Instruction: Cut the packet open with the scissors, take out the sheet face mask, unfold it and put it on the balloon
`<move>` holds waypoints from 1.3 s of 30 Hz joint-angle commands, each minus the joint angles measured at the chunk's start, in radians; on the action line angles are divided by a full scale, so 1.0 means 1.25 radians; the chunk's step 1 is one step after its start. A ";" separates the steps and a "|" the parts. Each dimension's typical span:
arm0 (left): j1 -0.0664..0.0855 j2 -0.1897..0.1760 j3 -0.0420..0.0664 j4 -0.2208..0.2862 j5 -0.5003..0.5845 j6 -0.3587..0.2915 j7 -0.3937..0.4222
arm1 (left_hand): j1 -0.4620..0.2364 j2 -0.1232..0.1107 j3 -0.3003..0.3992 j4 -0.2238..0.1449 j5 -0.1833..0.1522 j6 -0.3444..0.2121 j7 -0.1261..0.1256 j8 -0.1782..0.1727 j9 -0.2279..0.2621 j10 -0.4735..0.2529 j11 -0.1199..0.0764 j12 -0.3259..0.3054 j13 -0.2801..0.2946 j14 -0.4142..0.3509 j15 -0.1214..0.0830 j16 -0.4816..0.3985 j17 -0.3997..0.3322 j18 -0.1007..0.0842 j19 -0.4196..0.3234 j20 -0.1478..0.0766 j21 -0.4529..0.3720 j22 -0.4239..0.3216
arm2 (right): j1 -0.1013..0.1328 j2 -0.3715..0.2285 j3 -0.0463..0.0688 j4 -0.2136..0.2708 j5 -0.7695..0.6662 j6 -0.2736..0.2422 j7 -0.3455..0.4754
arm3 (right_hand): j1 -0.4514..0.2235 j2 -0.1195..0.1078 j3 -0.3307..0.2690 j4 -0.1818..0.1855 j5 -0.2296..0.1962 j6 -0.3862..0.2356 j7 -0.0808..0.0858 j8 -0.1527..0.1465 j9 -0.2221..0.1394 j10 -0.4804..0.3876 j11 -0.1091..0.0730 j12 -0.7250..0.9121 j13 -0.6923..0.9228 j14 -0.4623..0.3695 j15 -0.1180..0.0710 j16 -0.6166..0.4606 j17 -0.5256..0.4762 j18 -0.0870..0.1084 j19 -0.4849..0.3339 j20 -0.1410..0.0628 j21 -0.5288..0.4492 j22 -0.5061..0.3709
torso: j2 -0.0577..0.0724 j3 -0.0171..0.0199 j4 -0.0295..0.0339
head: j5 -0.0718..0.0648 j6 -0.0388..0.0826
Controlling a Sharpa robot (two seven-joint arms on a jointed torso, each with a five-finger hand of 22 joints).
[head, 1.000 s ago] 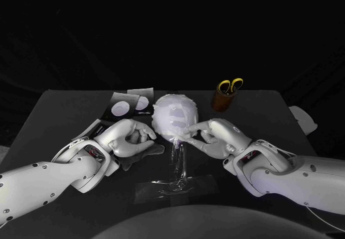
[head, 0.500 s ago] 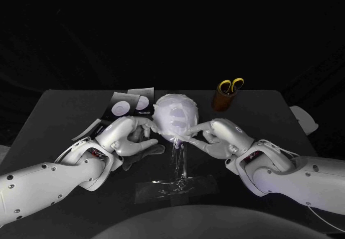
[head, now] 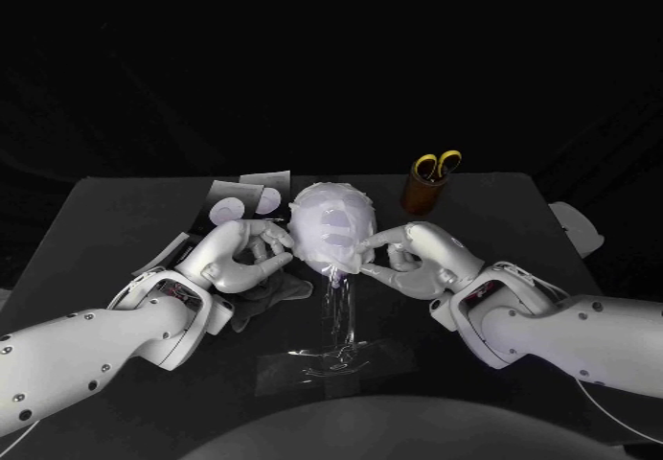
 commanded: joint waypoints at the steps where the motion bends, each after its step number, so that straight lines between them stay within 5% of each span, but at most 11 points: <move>1: 0.015 -0.004 0.005 -0.002 0.390 0.129 0.056 | 0.002 -0.003 0.003 0.001 0.001 0.006 0.005 -0.005 -0.015 0.026 0.002 -0.043 -0.042 -0.007 -0.001 -0.034 -0.031 0.011 -0.006 0.000 -0.020 -0.015 | 0.018 0.001 0.001 -0.026 0.340 0.054 0.154 | -0.003 -0.007 0.011 0.000 0.000 -0.004 0.005 0.004 -0.003 -0.089 0.000 -0.170 -0.108 -0.050 0.003 -0.085 -0.104 0.008 -0.029 0.002 -0.058 -0.037 | -0.006 0.0007 -0.0005 | -0.005 0.025; 4: 0.034 -0.006 0.008 -0.017 0.481 0.159 0.068 | -0.012 -0.008 0.000 0.009 0.001 0.005 0.009 -0.013 -0.027 0.019 0.008 -0.084 -0.073 -0.022 0.006 -0.064 -0.048 0.011 -0.013 0.003 -0.042 -0.029 | 0.042 0.004 0.002 -0.061 0.466 0.082 0.196 | -0.002 -0.015 0.032 -0.002 0.001 -0.015 0.012 0.010 -0.006 -0.166 0.007 -0.363 -0.265 -0.197 0.012 -0.336 -0.383 0.008 -0.068 0.010 -0.123 -0.079 | -0.013 0.0016 -0.0025 | -0.003 0.043; 12: 0.073 0.024 0.013 -0.107 0.613 0.198 0.102 | -0.028 -0.022 0.030 0.032 -0.003 0.010 0.023 -0.056 -0.071 0.057 0.034 -0.249 -0.189 -0.133 0.044 -0.342 -0.196 0.003 -0.141 0.041 -0.237 -0.143 | 0.095 0.041 0.005 -0.190 0.671 0.164 0.256 | -0.018 -0.032 0.098 0.007 0.004 -0.041 0.039 0.017 -0.005 -0.180 0.046 -0.642 -0.585 -0.289 0.057 -0.694 -0.557 0.000 -0.175 0.059 -0.282 -0.194 | -0.040 -0.0019 -0.0063 | -0.005 0.080; 14: 0.078 0.039 0.013 -0.133 0.636 0.201 0.111 | -0.029 -0.029 0.045 0.037 -0.002 0.008 0.026 -0.078 -0.088 0.070 0.039 -0.320 -0.234 -0.156 0.064 -0.457 -0.249 -0.015 -0.208 0.084 -0.367 -0.226 | 0.101 0.057 0.006 -0.226 0.700 0.182 0.263 | -0.023 -0.032 0.104 0.009 0.002 -0.049 0.045 0.014 -0.006 -0.179 0.054 -0.676 -0.633 -0.303 0.068 -0.741 -0.580 0.000 -0.191 0.069 -0.309 -0.216 | -0.044 -0.0034 -0.0057 | -0.005 0.091; 17: 0.083 0.062 0.014 -0.171 0.666 0.200 0.121 | -0.039 -0.028 0.021 0.036 -0.006 0.006 0.034 -0.111 -0.119 0.086 0.051 -0.419 -0.262 -0.177 0.087 -0.594 -0.304 0.003 -0.218 0.128 -0.528 -0.345 | 0.107 0.085 0.007 -0.280 0.740 0.206 0.272 | -0.029 -0.032 0.110 0.011 0.003 -0.058 0.052 0.012 -0.008 -0.169 0.060 -0.721 -0.708 -0.306 0.079 -0.801 -0.613 0.006 -0.200 0.085 -0.344 -0.250 | -0.048 -0.0046 -0.0061 | -0.002 0.107; 22: 0.090 0.098 0.015 -0.226 0.690 0.193 0.127 | -0.049 -0.009 -0.037 0.046 -0.004 -0.008 0.022 -0.145 -0.142 0.054 0.081 -0.493 -0.264 -0.223 0.113 -0.683 -0.346 -0.010 -0.200 0.131 -0.602 -0.405 | 0.110 0.128 0.008 -0.347 0.780 0.234 0.279 | -0.051 -0.039 0.102 0.023 0.003 -0.080 0.064 0.001 -0.014 -0.192 0.085 -0.766 -0.783 -0.402 0.116 -0.906 -0.668 0.003 -0.237 0.116 -0.411 -0.312 | -0.051 -0.0039 -0.0051 | 0.005 0.126; 31: 0.104 0.158 0.015 -0.300 0.705 0.166 0.132 | -0.065 0.018 -0.117 0.081 -0.002 -0.022 0.022 -0.183 -0.161 0.007 0.084 -0.564 -0.264 -0.266 0.129 -0.751 -0.384 -0.026 -0.195 0.131 -0.656 -0.449 | 0.109 0.189 0.009 -0.424 0.817 0.262 0.288 | -0.060 -0.026 0.050 0.028 0.004 -0.097 0.071 -0.008 -0.026 -0.225 0.098 -0.766 -0.883 -0.399 0.130 -0.987 -0.716 0.011 -0.218 0.136 -0.478 -0.420 | -0.045 -0.0023 -0.0067 | 0.023 0.169; 32: 0.101 0.151 0.014 -0.292 0.677 0.171 0.107 | -0.405 0.168 -0.385 -0.105 -0.114 -0.628 -0.142 -0.404 -0.324 -0.688 -0.082 -0.620 -0.314 -0.874 -0.027 -0.884 -0.549 -0.137 -0.767 -0.101 -0.758 -0.569 | 0.109 0.183 0.008 -0.416 0.780 0.216 0.261 | -0.371 0.096 -0.358 -0.036 -0.046 -0.821 -0.116 -0.071 -0.270 -0.470 -0.049 -0.816 -0.988 -1.146 0.006 -1.119 -0.986 -0.137 -0.856 -0.082 -0.529 -0.823 | -0.049 -0.0033 -0.0046 | 0.016 0.159; 33: 0.101 0.151 0.014 -0.291 0.677 0.170 0.107 | -0.420 0.168 -0.385 -0.105 -0.114 -0.628 -0.142 -0.404 -0.324 -0.688 -0.082 -0.620 -0.314 -0.874 -0.027 -0.884 -0.549 -0.137 -0.767 -0.101 -0.758 -0.569 | 0.108 0.183 0.009 -0.414 0.781 0.215 0.262 | -0.385 0.096 -0.358 -0.036 -0.046 -0.821 -0.116 -0.071 -0.270 -0.484 -0.049 -0.816 -0.988 -1.146 0.006 -1.119 -0.986 -0.137 -0.856 -0.082 -0.529 -0.823 | -0.050 -0.0028 -0.0046 | 0.017 0.160; 34: 0.100 0.151 0.015 -0.289 0.677 0.166 0.108 | -0.446 0.168 -0.385 -0.105 -0.114 -0.628 -0.142 -0.404 -0.324 -0.688 -0.082 -0.620 -0.314 -0.874 -0.027 -0.884 -0.549 -0.137 -0.767 -0.101 -0.758 -0.569 | 0.107 0.183 0.012 -0.411 0.784 0.212 0.262 | -0.410 0.096 -0.358 -0.036 -0.046 -0.821 -0.116 -0.071 -0.270 -1.053 -0.049 -0.816 -0.988 -1.146 0.006 -1.119 -0.986 -0.137 -0.856 -0.082 -0.529 -0.823 | -0.050 -0.0017 -0.0045 | 0.018 0.162; 39: 0.094 0.148 0.021 -0.262 0.682 0.127 0.110 | -0.576 0.168 -0.385 -0.105 -0.114 -0.628 -0.142 -0.404 -0.324 -0.688 -0.082 -0.620 -0.314 -0.874 -0.027 -0.884 -0.549 -0.137 -0.767 -0.101 -0.758 -0.569 | 0.089 0.183 0.040 -0.371 0.823 0.176 0.265 | -0.528 0.096 -0.358 -0.036 -0.046 -0.821 -0.116 -0.071 -0.270 -1.053 -0.049 -0.816 -0.988 -1.146 0.006 -1.119 -0.986 -0.137 -0.856 -0.082 -0.529 -0.823 | -0.057 0.0122 -0.0037 | 0.037 0.182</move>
